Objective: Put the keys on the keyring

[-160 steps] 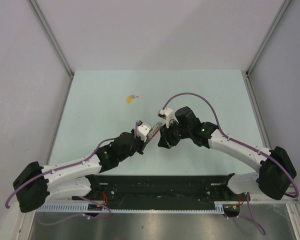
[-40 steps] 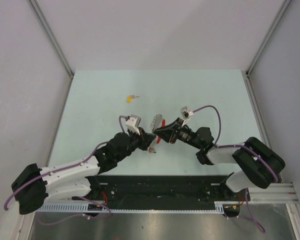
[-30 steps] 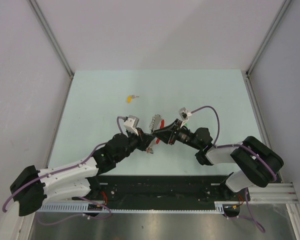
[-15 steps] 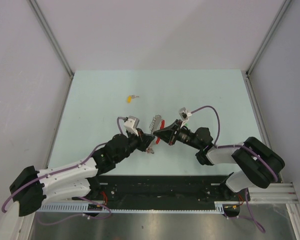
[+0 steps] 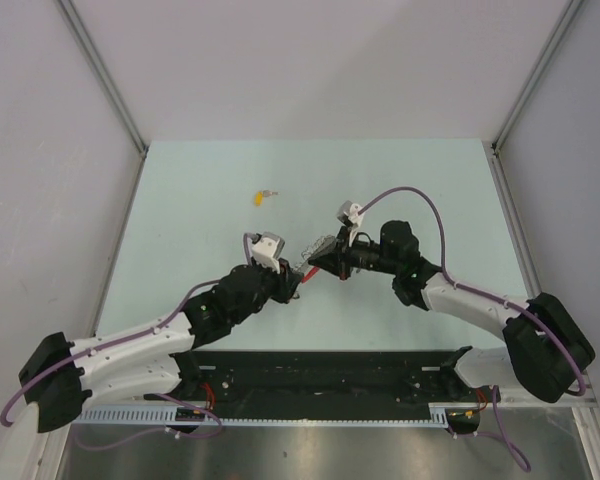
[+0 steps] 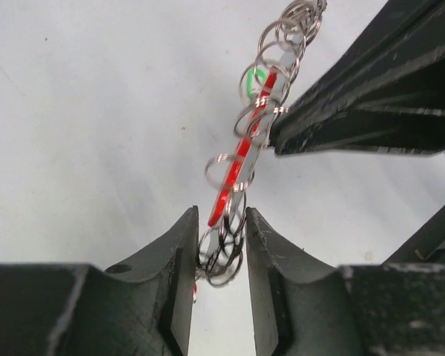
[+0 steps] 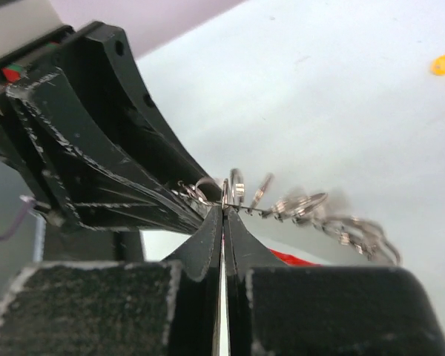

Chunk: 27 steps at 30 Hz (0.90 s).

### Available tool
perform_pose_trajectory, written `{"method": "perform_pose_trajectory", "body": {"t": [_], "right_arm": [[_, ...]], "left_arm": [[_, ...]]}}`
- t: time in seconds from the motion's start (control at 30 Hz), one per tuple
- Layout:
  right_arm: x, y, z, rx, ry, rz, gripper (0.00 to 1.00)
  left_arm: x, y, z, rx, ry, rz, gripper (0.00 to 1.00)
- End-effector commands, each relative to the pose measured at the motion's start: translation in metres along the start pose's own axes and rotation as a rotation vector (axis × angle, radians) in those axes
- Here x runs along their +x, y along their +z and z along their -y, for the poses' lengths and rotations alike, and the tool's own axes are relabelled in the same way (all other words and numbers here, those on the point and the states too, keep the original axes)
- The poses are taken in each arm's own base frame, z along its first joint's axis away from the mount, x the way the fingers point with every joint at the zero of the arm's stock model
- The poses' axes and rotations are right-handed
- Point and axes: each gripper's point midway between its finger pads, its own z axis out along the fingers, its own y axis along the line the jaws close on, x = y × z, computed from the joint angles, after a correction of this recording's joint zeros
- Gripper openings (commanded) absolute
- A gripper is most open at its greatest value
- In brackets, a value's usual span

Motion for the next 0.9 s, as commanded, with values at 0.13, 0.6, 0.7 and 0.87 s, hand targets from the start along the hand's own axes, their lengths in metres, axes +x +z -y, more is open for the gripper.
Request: {"method": "perform_pose_trajectory", "body": {"t": [0.13,0.6,0.7,0.87], "right_arm": [[-0.010,-0.003,0.006,-0.056,-0.209,-0.116,0.00],[0.010,-0.006,-0.002,-0.188,-0.236,-0.203,0.00],[0.011,-0.007,-0.005,-0.205,-0.246,-0.210,0.00],[0.014,-0.009,-0.011,-0.250,-0.242,-0.226,0.00]], "left_arm": [[-0.005,-0.011,-0.012,0.039,0.079,0.058,0.38],[-0.052,-0.034,0.020,0.443,0.238,0.327,0.55],[-0.050,-0.037,0.027,0.492,0.276,0.322,0.57],[-0.038,-0.034,0.027,0.513,0.335,0.285,0.56]]}}
